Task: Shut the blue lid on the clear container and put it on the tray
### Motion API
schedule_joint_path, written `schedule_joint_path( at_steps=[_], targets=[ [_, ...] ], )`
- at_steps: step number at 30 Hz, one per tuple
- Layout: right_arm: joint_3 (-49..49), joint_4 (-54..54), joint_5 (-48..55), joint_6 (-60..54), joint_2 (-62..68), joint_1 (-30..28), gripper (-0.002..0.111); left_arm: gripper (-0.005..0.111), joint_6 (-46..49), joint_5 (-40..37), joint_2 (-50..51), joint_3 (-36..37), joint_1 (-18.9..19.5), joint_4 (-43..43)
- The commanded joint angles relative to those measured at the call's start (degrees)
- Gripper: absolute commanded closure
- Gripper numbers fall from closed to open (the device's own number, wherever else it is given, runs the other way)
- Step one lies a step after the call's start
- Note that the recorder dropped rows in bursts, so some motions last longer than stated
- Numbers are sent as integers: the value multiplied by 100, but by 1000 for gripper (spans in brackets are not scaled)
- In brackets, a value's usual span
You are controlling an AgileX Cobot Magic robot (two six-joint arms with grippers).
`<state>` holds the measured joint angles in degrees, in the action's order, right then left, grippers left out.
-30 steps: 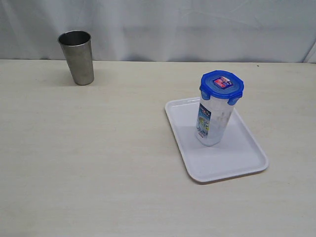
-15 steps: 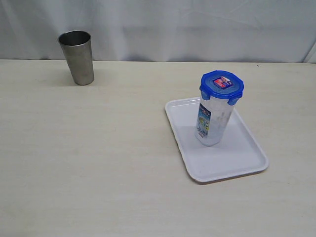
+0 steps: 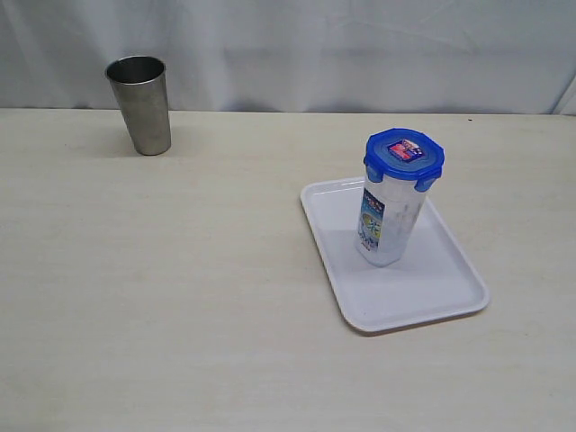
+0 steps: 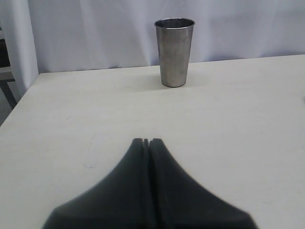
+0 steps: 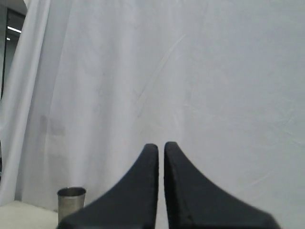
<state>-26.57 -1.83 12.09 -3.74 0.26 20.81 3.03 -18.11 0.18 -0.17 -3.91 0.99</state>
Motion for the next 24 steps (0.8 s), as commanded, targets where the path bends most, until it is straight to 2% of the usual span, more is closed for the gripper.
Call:
schedule_joint_path(
  at_steps=[1, 5, 9, 24],
  targets=[
    [24, -258, -663, -3, -26, -332, 104, 107, 10, 42, -18, 17, 17, -10],
    [110, -131, -762, 36, -26, -1495, 104, 107, 10, 42, -18, 17, 17, -10],
    [566, 2, -798, 36, -26, -2040, 104, 107, 10, 42, -18, 17, 17, -10],
    [2642, 21, -789, -2, -26, -2063, 104, 107, 10, 42, -18, 17, 17, -10]
  ],
)
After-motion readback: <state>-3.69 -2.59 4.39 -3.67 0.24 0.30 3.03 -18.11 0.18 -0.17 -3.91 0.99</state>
